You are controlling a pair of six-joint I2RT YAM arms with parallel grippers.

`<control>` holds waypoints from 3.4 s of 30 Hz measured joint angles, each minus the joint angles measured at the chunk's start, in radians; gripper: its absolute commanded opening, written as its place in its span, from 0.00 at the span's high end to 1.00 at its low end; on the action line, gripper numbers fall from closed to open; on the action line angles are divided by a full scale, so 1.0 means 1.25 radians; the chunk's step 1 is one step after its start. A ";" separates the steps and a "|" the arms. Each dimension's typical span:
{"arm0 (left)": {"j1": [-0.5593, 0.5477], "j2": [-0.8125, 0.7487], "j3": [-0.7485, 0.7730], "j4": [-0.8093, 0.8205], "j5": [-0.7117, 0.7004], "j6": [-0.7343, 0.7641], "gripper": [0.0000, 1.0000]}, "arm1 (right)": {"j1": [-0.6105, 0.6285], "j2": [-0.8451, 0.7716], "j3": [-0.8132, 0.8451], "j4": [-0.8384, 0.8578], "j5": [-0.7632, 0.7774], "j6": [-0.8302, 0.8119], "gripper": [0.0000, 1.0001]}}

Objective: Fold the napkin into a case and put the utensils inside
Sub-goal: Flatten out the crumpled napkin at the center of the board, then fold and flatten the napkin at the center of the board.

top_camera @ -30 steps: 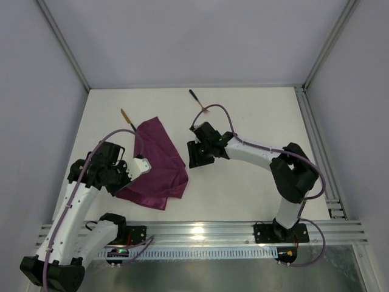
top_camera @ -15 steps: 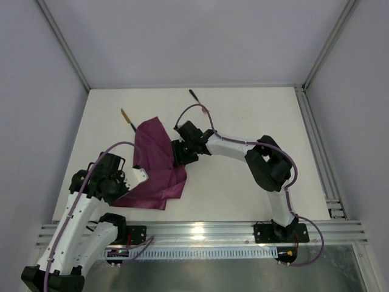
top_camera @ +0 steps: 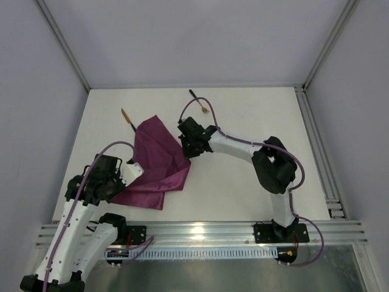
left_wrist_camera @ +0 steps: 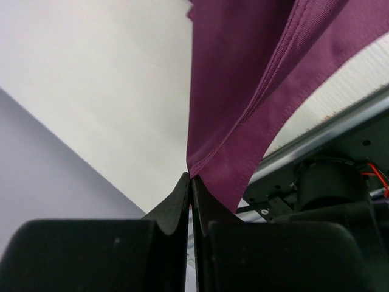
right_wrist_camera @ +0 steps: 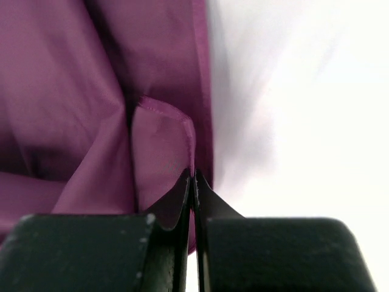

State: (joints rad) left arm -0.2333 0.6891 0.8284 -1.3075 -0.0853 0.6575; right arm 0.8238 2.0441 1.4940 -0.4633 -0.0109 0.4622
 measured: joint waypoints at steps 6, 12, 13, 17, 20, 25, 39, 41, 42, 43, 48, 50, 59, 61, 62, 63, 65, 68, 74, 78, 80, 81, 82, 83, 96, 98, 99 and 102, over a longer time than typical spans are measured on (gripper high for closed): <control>0.000 0.082 0.115 0.073 -0.070 -0.045 1.00 | -0.074 -0.236 -0.005 -0.076 0.103 -0.021 0.96; -0.001 0.222 0.403 0.120 0.024 -0.078 1.00 | -0.163 -0.553 -0.039 -0.140 0.190 -0.031 0.96; -0.001 0.235 0.448 0.119 0.049 -0.080 1.00 | -0.161 -0.601 -0.041 -0.163 0.201 -0.033 0.96; -0.002 0.248 0.574 0.078 0.154 -0.082 1.00 | -0.147 -0.760 -0.040 -0.239 0.215 -0.026 0.96; -0.002 0.249 0.610 0.062 0.204 -0.089 1.00 | -0.146 -0.830 -0.055 -0.252 0.199 -0.009 0.96; -0.003 0.287 0.581 0.099 0.170 -0.120 1.00 | -0.201 -0.813 -0.086 -0.218 0.122 0.002 0.96; 0.077 0.829 1.127 0.356 0.020 -0.223 1.00 | -0.426 -0.079 0.727 -0.148 0.006 -0.010 0.96; 0.069 0.823 1.177 0.397 0.029 -0.221 1.00 | -0.439 -0.132 0.676 -0.077 -0.006 0.001 0.96; 0.065 0.816 1.192 0.416 0.037 -0.217 1.00 | -0.445 -0.161 0.653 -0.053 -0.013 0.004 0.96; 0.061 0.806 1.200 0.431 0.047 -0.209 1.00 | -0.448 -0.183 0.641 -0.040 -0.018 0.005 0.96; 0.042 0.681 1.039 0.484 0.097 -0.158 1.00 | -0.454 -0.341 0.477 0.070 -0.033 -0.003 0.96; 0.029 0.602 0.892 0.489 0.121 -0.127 1.00 | -0.459 -0.449 0.286 0.135 -0.039 -0.001 0.96; -0.017 0.462 0.227 0.479 0.178 0.006 1.00 | -0.432 -0.676 -0.512 0.198 -0.005 0.082 0.96; -0.031 0.448 0.122 0.470 0.189 0.027 1.00 | -0.402 -0.709 -0.637 0.175 0.005 0.110 0.96; -0.039 0.438 0.077 0.460 0.197 0.034 1.00 | -0.388 -0.730 -0.680 0.154 0.008 0.125 0.96; -0.045 0.430 0.041 0.450 0.205 0.043 1.00 | -0.374 -0.755 -0.716 0.145 0.011 0.140 0.96; -0.051 0.410 -0.008 0.440 0.220 0.054 1.00 | -0.353 -0.808 -0.758 0.122 0.018 0.167 0.96; -0.051 0.378 -0.045 0.407 0.237 0.067 1.00 | -0.317 -0.884 -0.780 0.090 0.041 0.204 0.96; -0.050 0.296 -0.063 0.283 0.266 0.072 1.00 | -0.232 -0.977 -0.788 -0.016 0.084 0.294 0.96; -0.050 0.219 -0.060 0.185 0.299 0.073 1.00 | -0.203 -1.038 -0.807 -0.073 0.083 0.351 0.96; -0.051 0.198 -0.051 0.162 0.311 0.065 1.00 | -0.200 -1.052 -0.810 -0.088 0.085 0.367 0.96; -0.051 0.193 -0.042 0.159 0.313 0.057 1.00 | -0.200 -1.054 -0.810 -0.091 0.089 0.369 0.96; -0.051 0.195 -0.027 0.161 0.315 0.043 1.00 | -0.200 -1.053 -0.807 -0.098 0.096 0.370 0.96; -0.051 0.201 -0.015 0.167 0.314 0.031 1.00 | -0.200 -1.046 -0.798 -0.110 0.107 0.370 0.96; -0.060 0.670 0.291 0.473 0.240 -0.140 1.00 | -0.436 -0.650 -0.580 0.036 0.163 0.202 0.96; -0.060 0.749 0.333 0.504 0.220 -0.153 1.00 | -0.457 -0.568 -0.544 0.063 0.160 0.182 0.96; -0.060 0.787 0.358 0.510 0.211 -0.161 1.00 | -0.465 -0.532 -0.528 0.079 0.157 0.174 0.96; -0.061 0.870 0.422 0.538 0.183 -0.173 1.00 | -0.483 -0.450 -0.492 0.109 0.149 0.155 0.96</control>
State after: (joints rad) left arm -0.3092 1.7767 1.3560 -0.6346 0.1432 0.4408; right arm 0.2199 1.4815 0.8787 -0.3271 0.1753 0.6563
